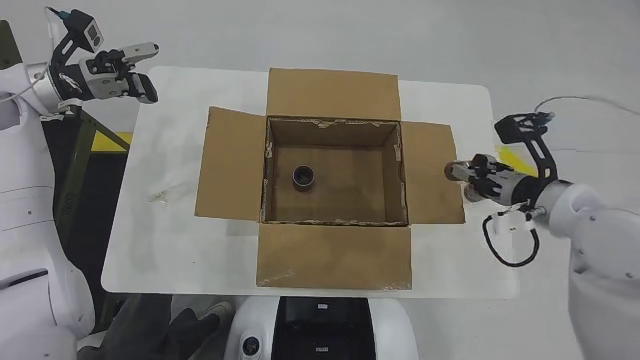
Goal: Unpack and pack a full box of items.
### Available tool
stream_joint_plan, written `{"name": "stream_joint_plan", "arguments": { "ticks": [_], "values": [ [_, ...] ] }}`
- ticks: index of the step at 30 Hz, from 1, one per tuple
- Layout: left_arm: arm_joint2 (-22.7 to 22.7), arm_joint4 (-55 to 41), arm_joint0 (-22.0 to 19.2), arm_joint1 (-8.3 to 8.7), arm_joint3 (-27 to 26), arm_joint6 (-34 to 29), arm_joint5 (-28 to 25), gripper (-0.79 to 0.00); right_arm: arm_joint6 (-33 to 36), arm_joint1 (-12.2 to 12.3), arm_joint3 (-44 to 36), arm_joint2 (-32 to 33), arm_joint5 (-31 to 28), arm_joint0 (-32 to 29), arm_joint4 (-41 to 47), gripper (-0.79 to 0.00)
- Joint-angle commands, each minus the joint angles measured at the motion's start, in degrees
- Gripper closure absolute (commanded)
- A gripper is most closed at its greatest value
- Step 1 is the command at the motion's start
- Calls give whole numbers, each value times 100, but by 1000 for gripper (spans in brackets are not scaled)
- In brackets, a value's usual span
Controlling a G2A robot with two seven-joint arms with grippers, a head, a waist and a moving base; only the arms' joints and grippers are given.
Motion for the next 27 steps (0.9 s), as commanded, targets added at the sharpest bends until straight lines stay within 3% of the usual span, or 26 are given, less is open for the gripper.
{"name": "stream_joint_plan", "arguments": {
  "ticks": [1, 14, 27],
  "values": [
    [0, 0, 0, 0, 0, 0, 0, -785, -29, 16, 26, 157, 20, -139, 16, 0],
    [0, 0, 0, 0, 0, 0, 0, -785, -198, 101, 393, 835, 204, -838, 62, 0],
    [0, 0, 0, 0, 0, 0, 0, -785, -307, 181, 1020, 574, 273, -985, -411, 0]
  ]
}}
